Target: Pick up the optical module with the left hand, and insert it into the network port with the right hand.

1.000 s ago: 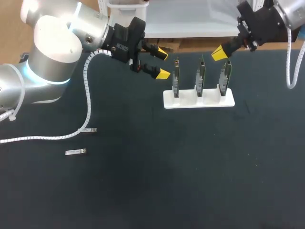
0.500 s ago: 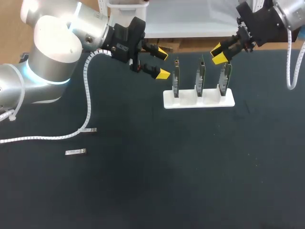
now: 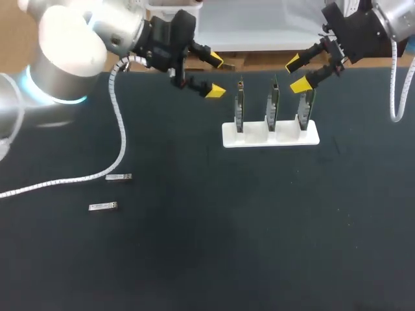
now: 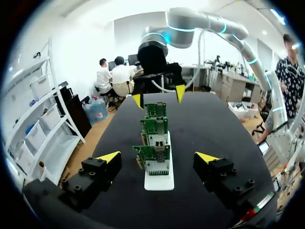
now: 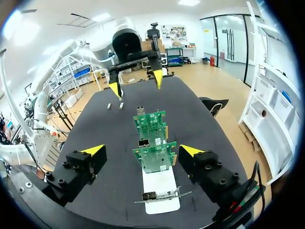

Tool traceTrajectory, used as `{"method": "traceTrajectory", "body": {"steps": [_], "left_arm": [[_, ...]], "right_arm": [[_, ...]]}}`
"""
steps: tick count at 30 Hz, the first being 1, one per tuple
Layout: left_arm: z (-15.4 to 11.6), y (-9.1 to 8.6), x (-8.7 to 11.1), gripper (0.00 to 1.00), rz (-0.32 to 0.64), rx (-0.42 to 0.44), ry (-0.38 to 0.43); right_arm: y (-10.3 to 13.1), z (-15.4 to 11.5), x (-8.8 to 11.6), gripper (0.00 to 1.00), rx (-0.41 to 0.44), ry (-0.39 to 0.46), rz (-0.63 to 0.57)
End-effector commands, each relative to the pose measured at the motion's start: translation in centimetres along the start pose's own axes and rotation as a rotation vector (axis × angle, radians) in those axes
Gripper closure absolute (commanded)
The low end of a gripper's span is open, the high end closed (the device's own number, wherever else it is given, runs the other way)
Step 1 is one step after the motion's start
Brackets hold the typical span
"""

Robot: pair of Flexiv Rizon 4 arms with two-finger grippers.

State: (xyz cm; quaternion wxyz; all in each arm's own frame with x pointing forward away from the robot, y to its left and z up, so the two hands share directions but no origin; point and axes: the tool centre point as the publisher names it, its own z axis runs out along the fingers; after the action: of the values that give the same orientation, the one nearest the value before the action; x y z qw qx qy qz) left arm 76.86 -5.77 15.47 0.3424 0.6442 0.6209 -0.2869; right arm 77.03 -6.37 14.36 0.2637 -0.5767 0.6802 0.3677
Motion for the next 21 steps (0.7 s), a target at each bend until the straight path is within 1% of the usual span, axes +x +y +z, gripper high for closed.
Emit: {"method": "traceTrajectory", "body": {"steps": [1,3,4,7,11,12,15,16,18,20,21], "left_arm": [[-4.6,-2.2,-0.5,0.0,0.11,-0.007,0.225],[-6.4,-2.9,0.1,0.0,0.116,-0.017,0.271],[-7.5,-3.5,0.7,0.0,0.121,-0.017,0.295],[-9.6,-4.9,2.3,0.0,0.115,-0.007,0.372],[-11.9,-6.7,4.5,0.0,0.074,0.01,0.472],[-12.5,-7.2,5.3,0.0,0.053,0.017,0.51],[-13.6,-8.2,6.8,0.0,0.017,0.033,0.572],[-13.9,-8.7,7.6,0.0,0.004,0.051,0.61],[-14.0,-9.2,8.3,0.0,-0.002,0.073,0.65],[-13.9,-9.9,9.4,0.0,-0.008,0.112,0.715],[-13.8,-10.1,9.8,0.0,-0.011,0.121,0.724]], "right_arm": [[0.2,0.0,0.0,0.0,0.005,0.0,-0.001],[0.2,0.0,0.0,0.0,0.005,0.0,-0.001],[0.2,0.0,0.0,0.0,0.005,0.0,-0.001],[0.2,0.0,0.0,0.0,0.005,0.0,-0.001],[0.2,0.0,0.0,0.0,0.005,0.0,-0.001],[0.2,0.0,0.0,0.0,0.005,0.0,-0.001],[0.2,0.0,0.0,0.0,0.005,0.0,-0.001],[0.2,0.0,0.0,0.0,0.005,0.0,-0.001],[0.2,0.0,0.0,0.0,0.005,0.0,-0.001],[0.2,0.0,0.0,0.0,0.005,0.0,-0.001],[0.2,0.0,0.0,0.0,0.005,0.0,-0.001]]}}
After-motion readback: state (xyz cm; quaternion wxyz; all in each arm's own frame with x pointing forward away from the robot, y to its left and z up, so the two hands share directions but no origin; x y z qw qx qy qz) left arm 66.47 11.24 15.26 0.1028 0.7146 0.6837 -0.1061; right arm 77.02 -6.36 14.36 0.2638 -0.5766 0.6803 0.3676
